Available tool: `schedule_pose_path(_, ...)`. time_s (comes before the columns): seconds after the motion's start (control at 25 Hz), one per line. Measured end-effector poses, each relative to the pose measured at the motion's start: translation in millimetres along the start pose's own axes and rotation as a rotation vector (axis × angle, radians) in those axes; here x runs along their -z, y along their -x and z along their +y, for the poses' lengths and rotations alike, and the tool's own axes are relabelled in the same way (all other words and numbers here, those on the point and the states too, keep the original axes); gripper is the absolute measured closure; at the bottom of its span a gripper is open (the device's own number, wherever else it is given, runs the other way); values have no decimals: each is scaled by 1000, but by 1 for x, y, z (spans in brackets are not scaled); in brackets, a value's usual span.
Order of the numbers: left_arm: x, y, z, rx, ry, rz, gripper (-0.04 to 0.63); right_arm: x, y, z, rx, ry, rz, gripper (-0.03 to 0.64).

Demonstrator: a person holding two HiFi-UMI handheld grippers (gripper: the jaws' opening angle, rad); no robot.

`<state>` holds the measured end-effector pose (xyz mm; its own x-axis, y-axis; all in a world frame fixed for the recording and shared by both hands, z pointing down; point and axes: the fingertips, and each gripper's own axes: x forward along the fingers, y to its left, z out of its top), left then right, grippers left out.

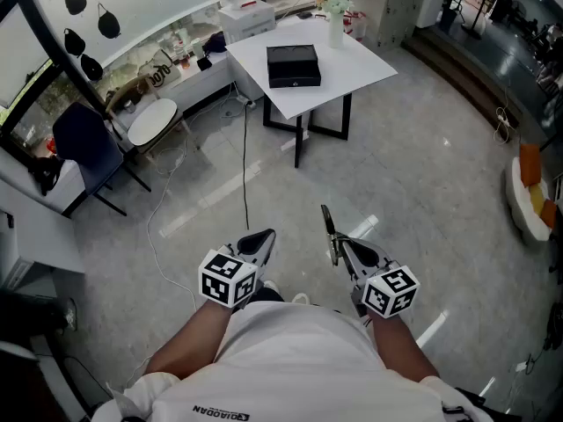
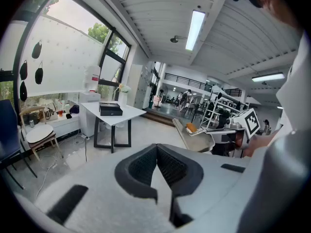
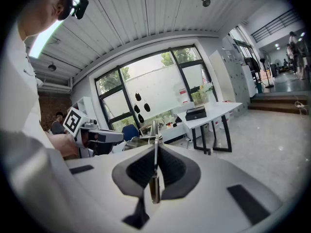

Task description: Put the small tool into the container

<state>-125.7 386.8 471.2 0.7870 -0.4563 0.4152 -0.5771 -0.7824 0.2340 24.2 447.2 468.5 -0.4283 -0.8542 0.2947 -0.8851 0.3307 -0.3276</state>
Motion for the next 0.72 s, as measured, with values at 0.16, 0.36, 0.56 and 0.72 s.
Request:
schedule_pose_path(0.16,3,2,-2,-2,4,14,586,-4,2,1,0,-4,-4,609)
schedule_pose_path(0.36,-2,4,2,-7,3,-1,586,-12,-1,3,-5,11,-14,609)
schedule_pose_path(0.56,-3,5,3,-7,1,-1,586,-12,-4,5,-23,2,-6,607)
schedule_pose_path(0.72,-2,3,5,-7,4,2,588,-10,-7,7,-37,-20,0,607)
